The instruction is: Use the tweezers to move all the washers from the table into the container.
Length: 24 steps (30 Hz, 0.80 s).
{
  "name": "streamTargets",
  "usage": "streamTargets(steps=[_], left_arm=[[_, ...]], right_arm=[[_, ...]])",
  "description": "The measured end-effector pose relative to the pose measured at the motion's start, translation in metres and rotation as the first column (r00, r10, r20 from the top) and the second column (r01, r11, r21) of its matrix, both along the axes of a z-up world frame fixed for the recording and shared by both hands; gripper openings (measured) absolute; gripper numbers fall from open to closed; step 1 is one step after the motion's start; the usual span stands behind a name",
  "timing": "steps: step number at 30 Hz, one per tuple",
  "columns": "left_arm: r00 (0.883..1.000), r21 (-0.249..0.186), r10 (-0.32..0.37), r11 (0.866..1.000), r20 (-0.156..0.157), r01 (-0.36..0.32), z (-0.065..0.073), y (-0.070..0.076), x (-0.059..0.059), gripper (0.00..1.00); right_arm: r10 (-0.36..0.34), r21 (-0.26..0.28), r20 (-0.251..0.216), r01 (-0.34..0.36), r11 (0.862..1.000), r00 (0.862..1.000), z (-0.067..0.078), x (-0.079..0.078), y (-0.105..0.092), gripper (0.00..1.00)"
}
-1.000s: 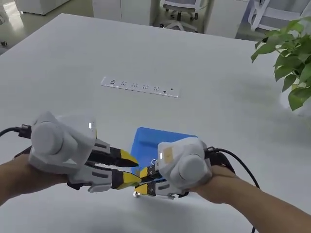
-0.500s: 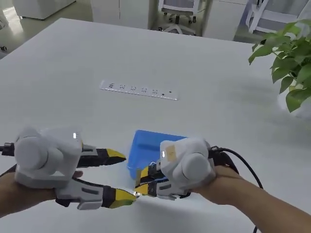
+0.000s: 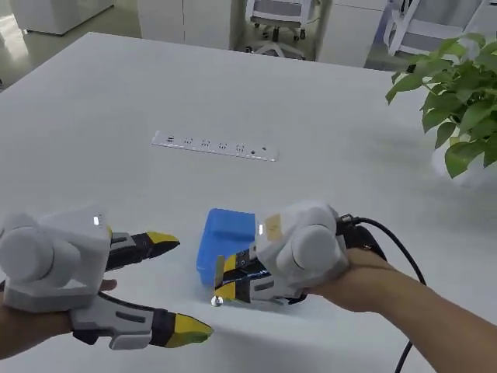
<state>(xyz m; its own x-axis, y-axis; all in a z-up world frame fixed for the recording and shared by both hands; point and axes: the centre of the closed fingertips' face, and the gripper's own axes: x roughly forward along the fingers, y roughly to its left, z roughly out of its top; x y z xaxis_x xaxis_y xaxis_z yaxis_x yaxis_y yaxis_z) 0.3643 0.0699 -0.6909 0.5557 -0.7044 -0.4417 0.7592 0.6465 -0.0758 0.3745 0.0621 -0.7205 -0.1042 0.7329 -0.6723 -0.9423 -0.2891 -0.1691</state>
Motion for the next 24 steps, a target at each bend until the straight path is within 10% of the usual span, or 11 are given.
streamTargets(steps=[24], left_arm=[[1.0,-0.018,0.014,1.0,0.013,-0.013,0.012,-0.008,0.0,0.99]], right_arm=[[-0.099,0.052,0.002,0.099,0.994,0.995,0.036,0.041,-0.008,0.09]])
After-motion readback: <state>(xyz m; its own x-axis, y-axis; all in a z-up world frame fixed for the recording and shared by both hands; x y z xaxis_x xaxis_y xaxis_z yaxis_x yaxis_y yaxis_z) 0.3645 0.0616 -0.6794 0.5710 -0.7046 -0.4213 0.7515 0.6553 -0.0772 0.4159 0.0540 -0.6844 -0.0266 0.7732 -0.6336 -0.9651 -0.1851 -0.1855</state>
